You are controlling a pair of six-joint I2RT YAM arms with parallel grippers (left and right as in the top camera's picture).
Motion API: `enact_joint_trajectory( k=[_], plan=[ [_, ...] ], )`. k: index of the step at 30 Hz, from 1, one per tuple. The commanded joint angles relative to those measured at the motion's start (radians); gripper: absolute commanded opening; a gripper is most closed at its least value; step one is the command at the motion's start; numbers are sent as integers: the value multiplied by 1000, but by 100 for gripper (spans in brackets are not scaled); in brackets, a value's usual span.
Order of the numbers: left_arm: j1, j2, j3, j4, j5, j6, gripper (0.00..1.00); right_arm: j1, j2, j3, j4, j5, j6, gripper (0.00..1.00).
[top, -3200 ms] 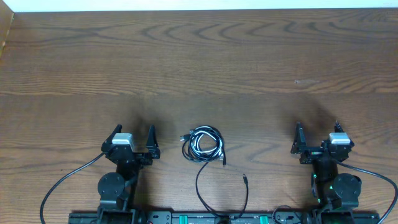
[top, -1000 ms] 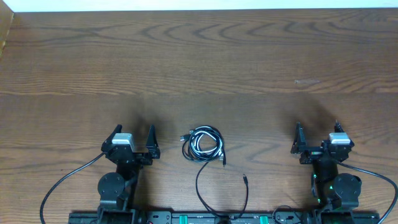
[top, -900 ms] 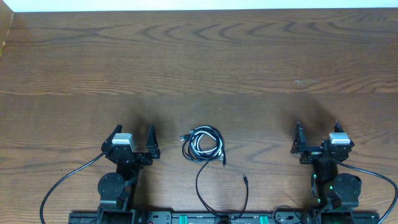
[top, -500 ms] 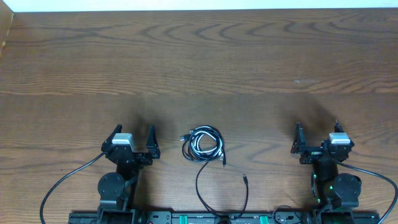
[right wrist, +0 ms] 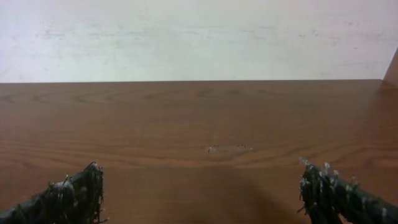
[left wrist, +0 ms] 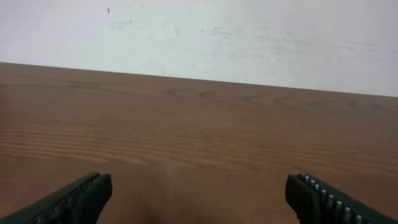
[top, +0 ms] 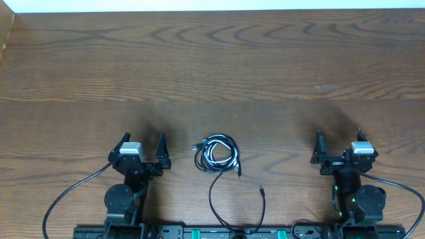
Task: Untangle cables
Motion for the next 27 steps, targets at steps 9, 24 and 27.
enact_joint_trajectory(
  k=[9, 24, 27],
  plan=[
    [4, -6, -14, -39, 14, -9, 94, 6, -6, -1, -5, 11, -12, 99],
    [4, 59, 10, -40, 14, -9, 94, 6, -6, -1, -5, 11, -12, 99],
    [4, 89, 19, -40, 14, -10, 94, 6, -6, -1, -5, 11, -12, 99]
  ],
)
